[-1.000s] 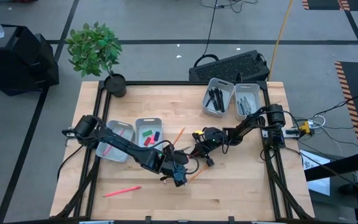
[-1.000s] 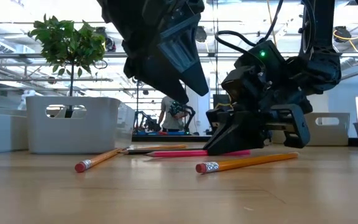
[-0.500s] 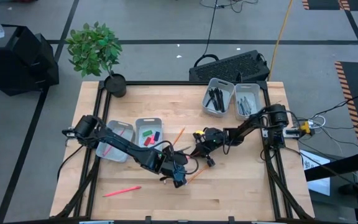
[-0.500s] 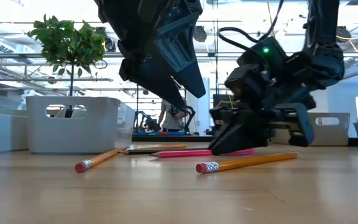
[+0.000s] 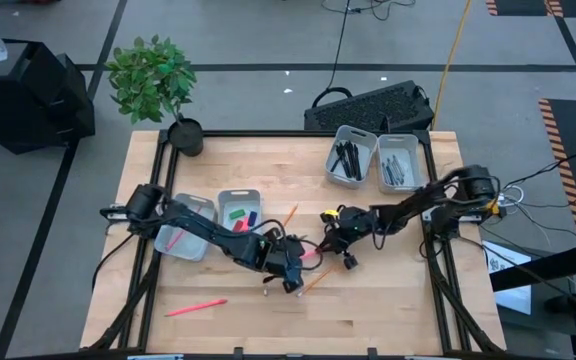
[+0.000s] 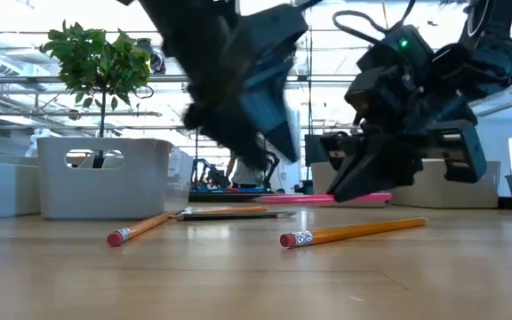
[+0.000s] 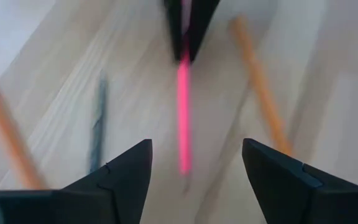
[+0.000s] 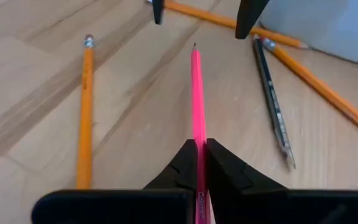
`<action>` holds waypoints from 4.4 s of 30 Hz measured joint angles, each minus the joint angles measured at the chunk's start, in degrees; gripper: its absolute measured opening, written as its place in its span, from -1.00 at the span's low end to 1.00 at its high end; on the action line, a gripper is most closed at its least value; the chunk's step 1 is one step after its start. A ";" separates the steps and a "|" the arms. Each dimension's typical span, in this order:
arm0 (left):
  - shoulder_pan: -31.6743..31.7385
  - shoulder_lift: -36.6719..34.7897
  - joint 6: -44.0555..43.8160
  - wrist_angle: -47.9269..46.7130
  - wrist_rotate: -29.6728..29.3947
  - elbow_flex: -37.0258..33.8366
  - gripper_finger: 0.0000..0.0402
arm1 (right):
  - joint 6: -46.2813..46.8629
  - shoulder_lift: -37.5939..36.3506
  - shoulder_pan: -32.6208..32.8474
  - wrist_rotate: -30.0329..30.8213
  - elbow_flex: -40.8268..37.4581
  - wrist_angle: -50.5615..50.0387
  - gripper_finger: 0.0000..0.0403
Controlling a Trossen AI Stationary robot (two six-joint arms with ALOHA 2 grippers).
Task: Sort crayons/erasers/pens/pencils in bins
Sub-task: Put the pink pencil into the bottom left gray bin
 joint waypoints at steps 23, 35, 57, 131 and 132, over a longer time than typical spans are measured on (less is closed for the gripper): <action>3.57 0.53 -2.77 4.51 7.56 0.15 -0.11 | 1.66 -9.07 4.68 4.66 0.37 -4.53 -0.97; 4.60 0.53 -3.25 4.72 12.75 0.15 -0.91 | 1.55 -9.32 5.32 5.67 0.40 -4.38 -0.98; 0.89 0.59 1.73 10.09 10.58 0.15 -0.88 | 15.72 -8.84 30.96 14.96 6.97 -19.66 -0.18; -9.79 0.11 -5.02 9.49 12.14 5.42 -0.15 | 24.90 8.51 34.36 22.05 5.66 4.14 -0.95; -9.31 0.11 -5.60 9.78 13.37 5.42 -0.15 | 24.40 7.56 34.34 22.29 5.66 3.48 -0.95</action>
